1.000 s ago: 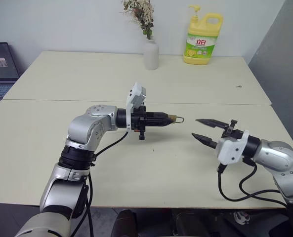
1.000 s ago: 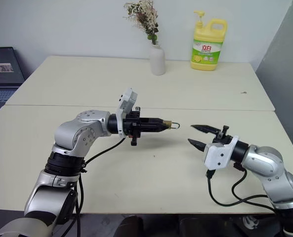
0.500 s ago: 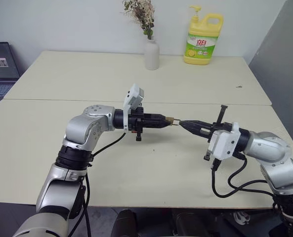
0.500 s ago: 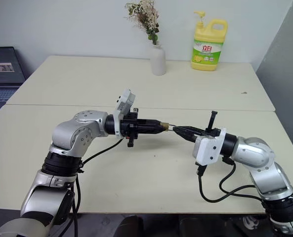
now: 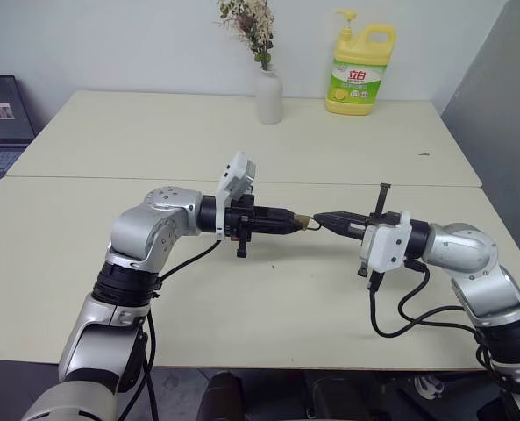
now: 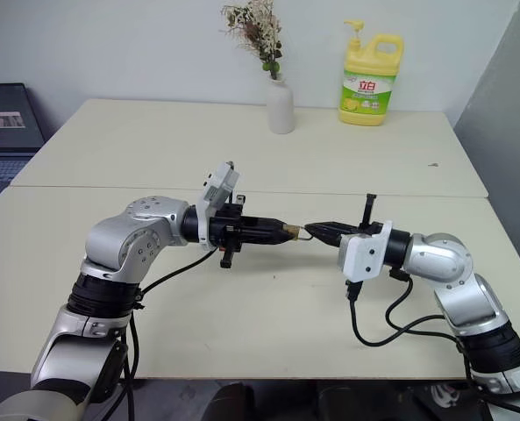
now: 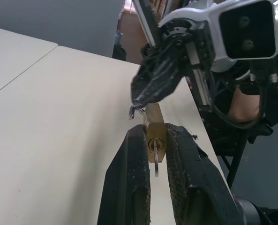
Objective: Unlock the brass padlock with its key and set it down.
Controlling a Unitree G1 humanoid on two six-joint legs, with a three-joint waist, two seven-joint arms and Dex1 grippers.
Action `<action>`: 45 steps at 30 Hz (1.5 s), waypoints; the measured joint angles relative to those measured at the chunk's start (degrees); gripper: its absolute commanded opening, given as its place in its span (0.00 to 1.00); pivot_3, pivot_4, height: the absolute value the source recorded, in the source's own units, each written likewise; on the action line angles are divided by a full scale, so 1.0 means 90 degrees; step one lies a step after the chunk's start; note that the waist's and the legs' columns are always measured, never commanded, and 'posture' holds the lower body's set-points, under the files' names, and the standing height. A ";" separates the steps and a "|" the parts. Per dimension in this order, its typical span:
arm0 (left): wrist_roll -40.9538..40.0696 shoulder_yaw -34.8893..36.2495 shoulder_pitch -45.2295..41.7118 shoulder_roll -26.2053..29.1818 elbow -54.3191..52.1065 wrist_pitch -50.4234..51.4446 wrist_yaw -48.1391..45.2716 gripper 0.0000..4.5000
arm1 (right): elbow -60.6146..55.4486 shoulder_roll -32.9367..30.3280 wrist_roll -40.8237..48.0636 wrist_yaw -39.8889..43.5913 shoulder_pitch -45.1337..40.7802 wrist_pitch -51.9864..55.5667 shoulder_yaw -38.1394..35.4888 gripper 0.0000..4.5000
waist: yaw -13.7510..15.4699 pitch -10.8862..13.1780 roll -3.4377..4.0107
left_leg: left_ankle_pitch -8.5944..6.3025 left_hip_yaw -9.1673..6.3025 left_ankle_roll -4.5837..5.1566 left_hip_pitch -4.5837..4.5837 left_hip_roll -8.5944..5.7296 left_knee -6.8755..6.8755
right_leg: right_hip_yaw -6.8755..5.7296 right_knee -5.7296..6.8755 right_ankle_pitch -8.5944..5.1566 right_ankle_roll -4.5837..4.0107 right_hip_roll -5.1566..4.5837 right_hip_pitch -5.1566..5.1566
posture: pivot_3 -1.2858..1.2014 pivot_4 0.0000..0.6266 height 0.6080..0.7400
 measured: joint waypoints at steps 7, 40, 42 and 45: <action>-0.0126 -0.0002 0.0005 0.0008 -0.0043 0.0112 -0.0054 0.04 | 0.0324 -0.0002 0.0076 0.0339 -0.0133 -0.0244 0.0118 0.00 | -0.0001 0.0000 0.0000 | 0.0000 0.0000 0.0000 0.0000 0.0000 0.0000 | 0.0000 0.0000 0.0000 0.0000 0.0000 0.0000 | 0.52 0.24 1.00; -0.0662 0.0020 0.0006 0.0224 -0.0293 0.0540 -0.0173 0.04 | 0.0254 0.0086 0.0570 0.0839 0.0046 0.0223 0.0239 0.00 | -0.0001 0.0000 0.0001 | 0.0000 -0.0002 0.0000 0.0000 0.0000 0.0000 | -0.0001 0.0000 0.0000 0.0000 0.0000 0.0000 | 0.52 0.24 1.00; -0.0662 0.0040 0.0005 0.0222 -0.0292 0.0540 -0.0137 0.04 | 0.0176 0.0086 0.0616 0.0877 0.0086 0.0281 0.0239 0.00 | -0.0002 0.0000 0.0001 | 0.0000 -0.0002 0.0000 0.0000 0.0000 0.0000 | -0.0001 0.0001 0.0000 0.0000 0.0000 0.0000 | 0.52 0.24 1.00; -0.0662 0.0041 0.0005 0.0219 -0.0291 0.0540 -0.0094 0.04 | 0.0018 0.0087 0.0681 0.0937 0.0111 0.0392 0.0240 0.00 | -0.0001 0.0000 0.0001 | 0.0000 -0.0002 0.0000 0.0000 0.0001 0.0000 | -0.0001 0.0000 0.0000 0.0000 0.0000 0.0000 | 0.52 0.24 1.00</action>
